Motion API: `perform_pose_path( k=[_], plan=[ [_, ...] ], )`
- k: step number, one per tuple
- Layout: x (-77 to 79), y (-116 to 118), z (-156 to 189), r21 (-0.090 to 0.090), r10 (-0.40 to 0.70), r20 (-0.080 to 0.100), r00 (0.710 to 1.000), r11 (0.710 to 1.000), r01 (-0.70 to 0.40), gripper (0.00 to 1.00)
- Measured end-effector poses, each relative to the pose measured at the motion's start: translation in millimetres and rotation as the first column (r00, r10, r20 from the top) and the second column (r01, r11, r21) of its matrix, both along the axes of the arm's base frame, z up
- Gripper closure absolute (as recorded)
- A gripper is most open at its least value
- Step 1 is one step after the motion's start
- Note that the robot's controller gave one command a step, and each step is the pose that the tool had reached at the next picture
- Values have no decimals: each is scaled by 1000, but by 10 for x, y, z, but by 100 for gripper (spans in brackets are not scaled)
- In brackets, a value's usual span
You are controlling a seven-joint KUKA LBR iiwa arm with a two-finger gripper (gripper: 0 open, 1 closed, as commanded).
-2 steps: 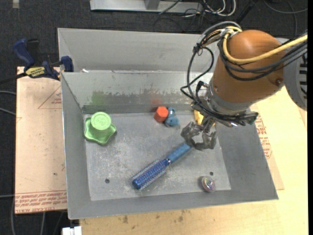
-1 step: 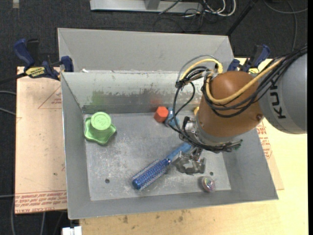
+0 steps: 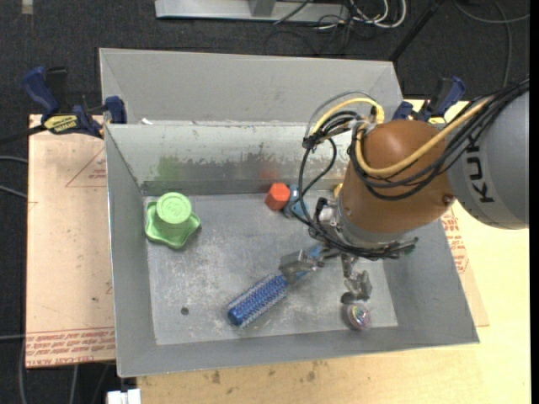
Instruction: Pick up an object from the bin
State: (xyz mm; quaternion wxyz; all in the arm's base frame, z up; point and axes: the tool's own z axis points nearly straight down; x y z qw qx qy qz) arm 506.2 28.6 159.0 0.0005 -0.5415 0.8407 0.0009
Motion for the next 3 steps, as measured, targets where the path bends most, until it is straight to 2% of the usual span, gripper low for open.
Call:
perform_pose_path(
  k=[1,2,3],
  plan=[
    [406,216,-591,2,300,2,954,954,-300,0],
    [508,167,-906,1,296,1,955,955,-296,0],
    [512,163,-885,0,295,2,955,955,-295,100]
  ],
)
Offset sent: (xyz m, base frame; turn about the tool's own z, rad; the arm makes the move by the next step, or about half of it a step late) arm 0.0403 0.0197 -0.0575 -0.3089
